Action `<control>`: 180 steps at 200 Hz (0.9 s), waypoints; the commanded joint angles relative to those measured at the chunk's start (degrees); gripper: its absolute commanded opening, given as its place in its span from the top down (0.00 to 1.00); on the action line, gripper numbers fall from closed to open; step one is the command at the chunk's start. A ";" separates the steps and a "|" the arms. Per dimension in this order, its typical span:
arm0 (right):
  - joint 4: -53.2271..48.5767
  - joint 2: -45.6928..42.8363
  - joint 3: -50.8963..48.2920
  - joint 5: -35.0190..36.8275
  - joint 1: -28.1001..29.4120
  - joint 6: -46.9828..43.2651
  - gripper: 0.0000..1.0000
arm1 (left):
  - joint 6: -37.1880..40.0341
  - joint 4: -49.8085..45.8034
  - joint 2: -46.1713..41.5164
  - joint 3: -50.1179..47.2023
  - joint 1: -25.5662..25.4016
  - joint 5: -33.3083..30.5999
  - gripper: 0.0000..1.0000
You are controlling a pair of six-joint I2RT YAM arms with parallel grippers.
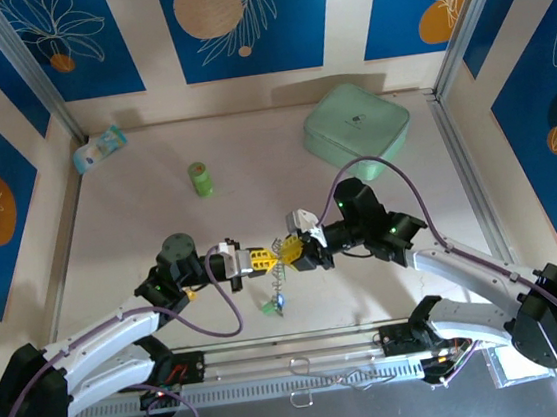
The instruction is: Put the keys on the keyring
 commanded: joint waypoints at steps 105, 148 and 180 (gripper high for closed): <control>-13.18 0.92 6.64 9.01 2.49 -7.26 1.00 | 4.00 -11.19 -1.92 4.77 -0.54 -2.84 0.52; -23.83 3.71 12.71 17.14 4.78 -13.34 1.00 | 8.51 -24.05 -0.82 9.53 -0.53 -5.04 0.52; -29.21 7.67 17.88 19.48 6.79 -15.86 1.00 | 8.74 -24.76 0.31 10.19 -0.46 -4.65 0.52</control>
